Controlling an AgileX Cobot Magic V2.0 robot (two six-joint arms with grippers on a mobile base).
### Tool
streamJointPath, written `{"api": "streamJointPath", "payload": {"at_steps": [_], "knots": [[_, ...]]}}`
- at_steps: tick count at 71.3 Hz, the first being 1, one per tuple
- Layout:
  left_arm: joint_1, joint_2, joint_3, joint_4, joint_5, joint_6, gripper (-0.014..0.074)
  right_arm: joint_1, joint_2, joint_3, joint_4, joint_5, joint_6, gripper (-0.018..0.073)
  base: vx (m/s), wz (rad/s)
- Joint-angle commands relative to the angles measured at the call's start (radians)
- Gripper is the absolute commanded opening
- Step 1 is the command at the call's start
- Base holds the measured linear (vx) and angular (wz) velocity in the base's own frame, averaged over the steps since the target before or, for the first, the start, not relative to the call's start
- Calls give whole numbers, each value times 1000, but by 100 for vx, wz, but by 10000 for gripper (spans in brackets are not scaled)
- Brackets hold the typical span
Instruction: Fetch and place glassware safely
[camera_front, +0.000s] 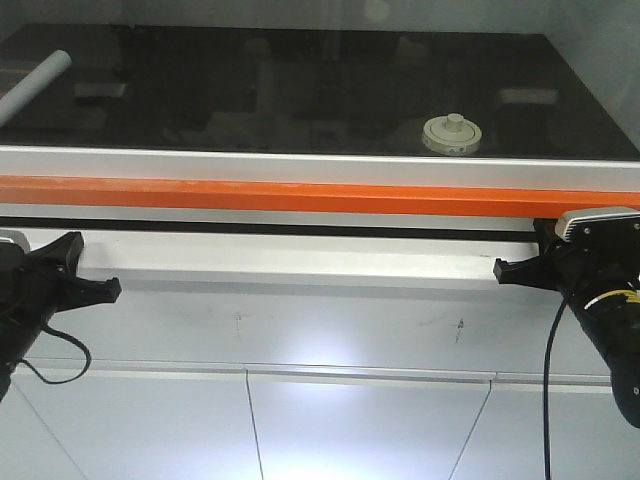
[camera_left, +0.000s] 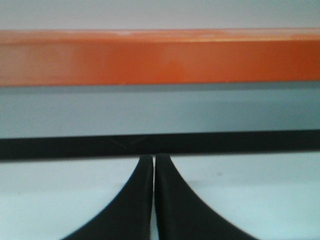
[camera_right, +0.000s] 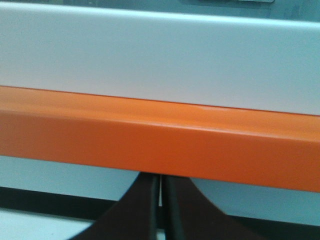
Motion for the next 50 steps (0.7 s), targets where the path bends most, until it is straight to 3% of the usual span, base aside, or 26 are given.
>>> {"api": "streamJointPath", "payload": {"at_steps": [1,15,50], "knots": [[1,-31,-55,9,-111,-2,-7,-6,-39,-28,4,-106,-10,-1,0,0],[1,4,-121,15,-70,-3,-7,-6,-39,-28,4,-105,-10,-1,0,0],[1,24,-158,16,-93,-3,-7,-6,-39,-28,4,-110,-10,-1,0,0]]}}
